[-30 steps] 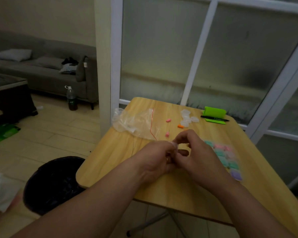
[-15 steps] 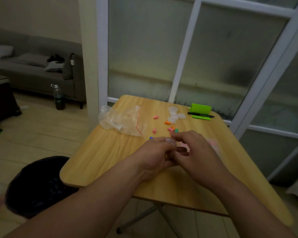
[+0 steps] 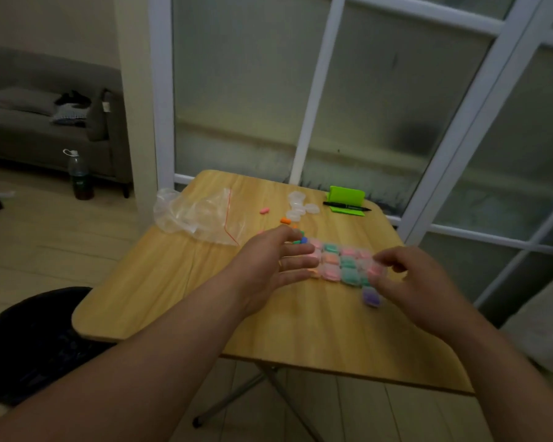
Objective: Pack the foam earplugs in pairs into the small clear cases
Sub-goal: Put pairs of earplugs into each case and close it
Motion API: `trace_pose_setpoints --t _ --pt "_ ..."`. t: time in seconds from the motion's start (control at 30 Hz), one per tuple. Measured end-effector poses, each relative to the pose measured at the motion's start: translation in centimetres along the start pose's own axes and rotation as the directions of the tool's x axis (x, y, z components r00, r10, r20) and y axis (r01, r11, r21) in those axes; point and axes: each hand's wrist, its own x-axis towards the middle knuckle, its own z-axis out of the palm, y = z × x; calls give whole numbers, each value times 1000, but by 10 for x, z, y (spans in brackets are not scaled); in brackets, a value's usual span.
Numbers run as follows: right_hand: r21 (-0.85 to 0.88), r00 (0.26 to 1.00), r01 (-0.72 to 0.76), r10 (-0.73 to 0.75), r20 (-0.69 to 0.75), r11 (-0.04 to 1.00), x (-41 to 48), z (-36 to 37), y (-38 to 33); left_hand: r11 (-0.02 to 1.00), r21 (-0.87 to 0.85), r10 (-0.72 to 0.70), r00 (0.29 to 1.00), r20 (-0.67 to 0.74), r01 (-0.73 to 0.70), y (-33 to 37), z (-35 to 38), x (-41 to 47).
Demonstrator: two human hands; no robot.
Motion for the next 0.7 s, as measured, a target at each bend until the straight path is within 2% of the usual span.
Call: trace_pose_setpoints --t 0.13,0.33,0.57,0.7 --pt "-112 992 47 -34 118 993 -1 13 -4 999 -30 10 1000 -11 -11 -2 1 2" --pt "-170 981 63 -30 190 983 4 16 -9 999 -41 13 1000 -7 -13 -3 2 4" --pt "-106 977 0 23 211 994 0 14 -6 1000 -27 13 1000 -22 -13 0 -4 9" --pt "9 979 -74 71 189 997 1 11 -8 998 -44 36 996 -85 -40 8 -13 12"
